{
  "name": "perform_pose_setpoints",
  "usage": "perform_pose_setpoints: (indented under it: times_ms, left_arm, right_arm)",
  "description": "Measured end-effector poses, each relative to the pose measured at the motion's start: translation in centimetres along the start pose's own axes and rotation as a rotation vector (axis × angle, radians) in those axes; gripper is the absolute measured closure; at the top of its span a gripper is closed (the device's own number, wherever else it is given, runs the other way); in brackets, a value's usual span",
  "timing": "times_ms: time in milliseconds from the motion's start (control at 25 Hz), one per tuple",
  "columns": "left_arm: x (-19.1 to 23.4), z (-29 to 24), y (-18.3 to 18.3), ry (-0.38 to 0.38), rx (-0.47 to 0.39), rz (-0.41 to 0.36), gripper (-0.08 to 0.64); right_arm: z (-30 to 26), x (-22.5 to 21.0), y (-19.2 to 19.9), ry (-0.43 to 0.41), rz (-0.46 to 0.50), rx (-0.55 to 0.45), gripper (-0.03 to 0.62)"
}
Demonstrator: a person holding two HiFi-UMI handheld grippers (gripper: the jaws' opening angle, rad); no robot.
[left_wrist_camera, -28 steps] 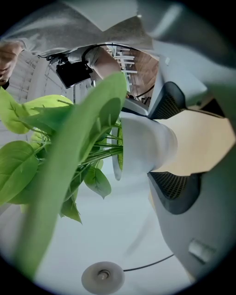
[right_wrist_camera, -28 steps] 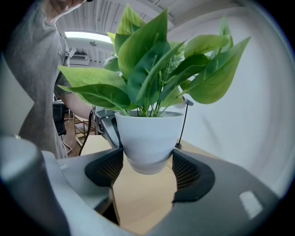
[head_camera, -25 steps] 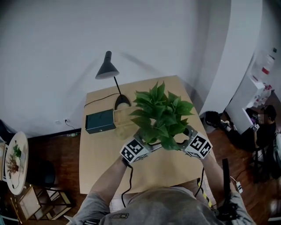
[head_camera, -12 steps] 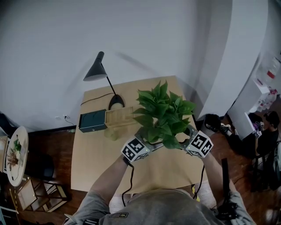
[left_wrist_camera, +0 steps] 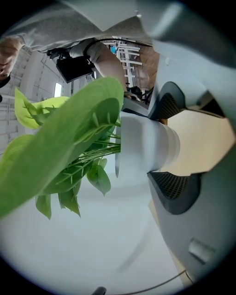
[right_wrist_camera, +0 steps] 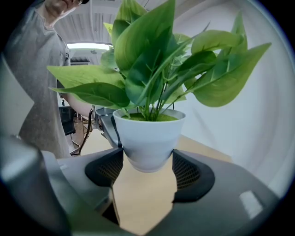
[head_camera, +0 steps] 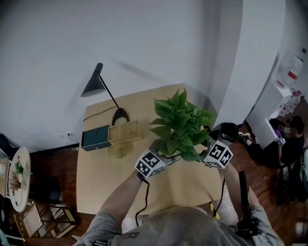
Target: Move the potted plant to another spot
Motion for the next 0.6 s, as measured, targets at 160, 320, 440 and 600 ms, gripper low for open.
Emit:
perform_pose_setpoints:
  times_ms: [160, 320, 440, 600]
  left_arm:
    - [0.3, -0.1, 0.7, 0.012, 0.003, 0.005, 0.206]
    - [0.7, -0.3, 1.3, 0.012, 0.008, 0.017, 0.206]
    - [0.7, -0.7, 2.2, 0.017, 0.021, 0.038, 0.206]
    - [0.4, -2.4, 3.6, 0.019, 0.049, 0.061, 0.206]
  right_arm:
    - [-0.7, 0.0, 0.5, 0.0, -0.013, 0.018, 0.252]
    - [-1.4, -0.3, 0.8, -0.012, -0.026, 0.031, 0.252]
    - [-1.9, -0.2, 1.8, -0.03, -0.046, 0.044, 0.252]
    - [-2.1, -0.7, 3.9, -0.05, -0.051, 0.078, 0.252]
Point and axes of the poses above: the fingertips, and each gripper's own axes: z backward along the fingers, x to its left, y out of its underside, the point moved 5 cm from there along z, backward along the fingers, and after that the axes turned 4 degrees about x, right-handed, at the moved point
